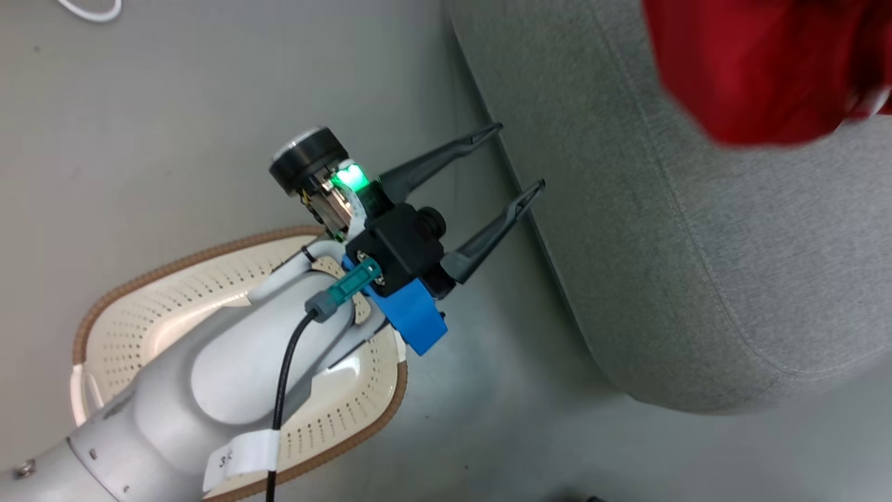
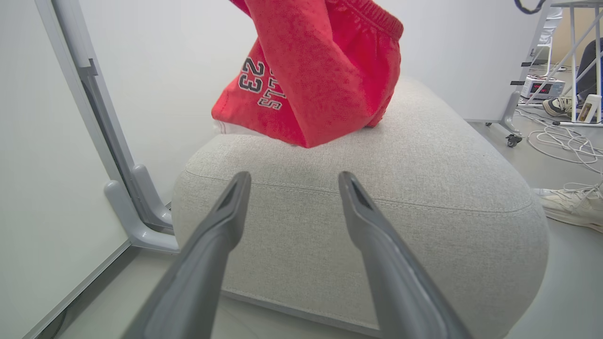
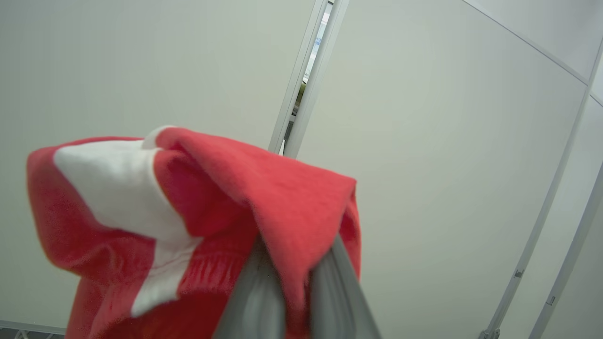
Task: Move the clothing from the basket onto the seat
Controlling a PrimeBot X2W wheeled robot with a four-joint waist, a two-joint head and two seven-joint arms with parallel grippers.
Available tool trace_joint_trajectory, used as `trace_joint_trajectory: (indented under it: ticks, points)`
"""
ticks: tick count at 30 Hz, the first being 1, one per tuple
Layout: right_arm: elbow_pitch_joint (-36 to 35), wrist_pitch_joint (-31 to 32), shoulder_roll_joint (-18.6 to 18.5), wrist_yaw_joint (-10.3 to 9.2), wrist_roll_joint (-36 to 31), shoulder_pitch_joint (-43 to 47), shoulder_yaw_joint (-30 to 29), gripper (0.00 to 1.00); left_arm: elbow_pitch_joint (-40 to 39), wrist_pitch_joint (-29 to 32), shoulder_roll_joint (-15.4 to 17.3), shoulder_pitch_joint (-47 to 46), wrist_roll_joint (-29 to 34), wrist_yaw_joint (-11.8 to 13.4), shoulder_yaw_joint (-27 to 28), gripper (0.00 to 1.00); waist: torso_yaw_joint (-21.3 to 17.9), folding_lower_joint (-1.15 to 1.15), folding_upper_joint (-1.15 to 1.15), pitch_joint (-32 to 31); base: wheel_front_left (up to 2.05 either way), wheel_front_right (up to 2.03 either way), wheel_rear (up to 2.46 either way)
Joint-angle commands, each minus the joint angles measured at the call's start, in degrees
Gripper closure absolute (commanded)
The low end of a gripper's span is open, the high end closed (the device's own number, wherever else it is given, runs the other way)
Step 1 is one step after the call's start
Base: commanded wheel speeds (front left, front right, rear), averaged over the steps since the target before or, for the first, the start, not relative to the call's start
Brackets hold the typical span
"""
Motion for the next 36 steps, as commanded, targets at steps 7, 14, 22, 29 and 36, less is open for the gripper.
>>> trace_joint_trajectory:
  ticks: [7,14,22,29,36]
  points:
    - [1.6,-0.2,-7.2,0.01,0.8,-11.4,-9.5,1.0,-0.1,-0.3,2.8,-4.9,0.8,-0.1,0.0,0.0,0.0,-0.01,0.0,9.5,0.0,0.0,0.0]
    - [9.9,-0.2,-13.6,0.01,0.9,-12.8,-17.8,1.0,-0.5,-0.3,4.3,-7.6,1.2,-0.1,-0.1,0.0,-0.4,-0.01,0.0,14.4,0.0,0.0,0.0]
    - [17.6,-0.2,-13.5,0.01,-0.1,-8.7,-24.1,1.0,-0.5,-0.3,4.9,-8.2,1.4,-0.1,-0.7,0.0,-0.9,-0.01,0.0,16.8,0.0,0.0,0.0]
    - [22.5,-0.2,-9.2,0.01,-1.4,-5.9,-25.2,1.0,-0.4,-0.3,5.6,-8.7,1.0,-0.1,-0.9,0.0,-1.6,-0.01,0.0,17.6,0.0,0.0,0.0]
    - [27.7,-0.2,-5.5,0.01,-1.6,-5.3,-23.3,1.0,-0.3,-0.3,5.3,-9.3,0.9,-0.1,-1.2,0.0,-1.2,-0.01,0.0,18.0,0.0,0.0,0.0]
